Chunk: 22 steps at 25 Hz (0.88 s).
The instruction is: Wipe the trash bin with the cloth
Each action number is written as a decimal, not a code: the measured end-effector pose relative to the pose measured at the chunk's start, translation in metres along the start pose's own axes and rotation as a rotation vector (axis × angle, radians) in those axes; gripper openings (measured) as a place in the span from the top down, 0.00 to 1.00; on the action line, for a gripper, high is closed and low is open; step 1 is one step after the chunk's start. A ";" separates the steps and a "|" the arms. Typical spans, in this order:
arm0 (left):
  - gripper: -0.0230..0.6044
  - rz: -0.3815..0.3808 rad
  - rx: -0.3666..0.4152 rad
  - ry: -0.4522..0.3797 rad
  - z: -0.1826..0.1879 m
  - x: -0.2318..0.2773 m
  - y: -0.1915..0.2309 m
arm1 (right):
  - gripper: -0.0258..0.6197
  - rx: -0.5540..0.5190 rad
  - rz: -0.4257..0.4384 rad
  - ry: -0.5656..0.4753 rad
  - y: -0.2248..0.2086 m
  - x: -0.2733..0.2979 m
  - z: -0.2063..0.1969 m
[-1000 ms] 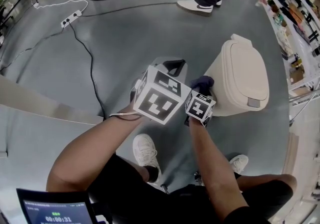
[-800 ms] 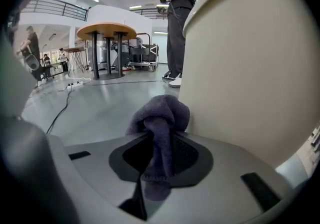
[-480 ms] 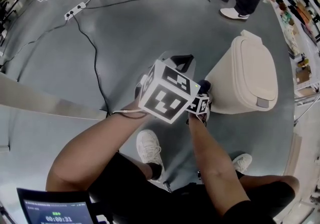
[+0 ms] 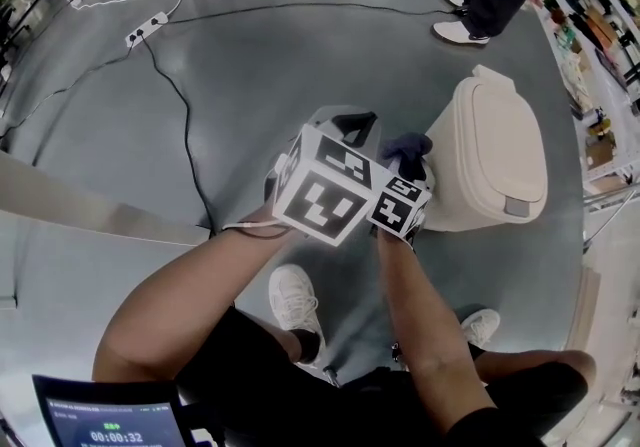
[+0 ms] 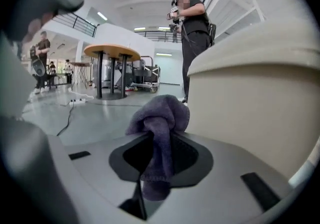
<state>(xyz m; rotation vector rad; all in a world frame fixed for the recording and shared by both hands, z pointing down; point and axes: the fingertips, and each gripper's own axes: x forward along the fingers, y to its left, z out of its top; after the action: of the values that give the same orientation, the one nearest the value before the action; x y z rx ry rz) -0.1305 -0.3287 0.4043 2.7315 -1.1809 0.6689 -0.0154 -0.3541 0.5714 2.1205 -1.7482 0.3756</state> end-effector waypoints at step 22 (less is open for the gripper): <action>0.97 -0.021 -0.004 0.007 0.001 -0.001 -0.005 | 0.83 0.037 -0.058 0.243 -0.016 0.067 -0.034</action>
<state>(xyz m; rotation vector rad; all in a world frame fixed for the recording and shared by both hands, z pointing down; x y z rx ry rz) -0.1270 -0.3248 0.4040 2.7321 -1.1491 0.6724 0.0141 -0.3953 0.6291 2.0477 -1.5502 0.6248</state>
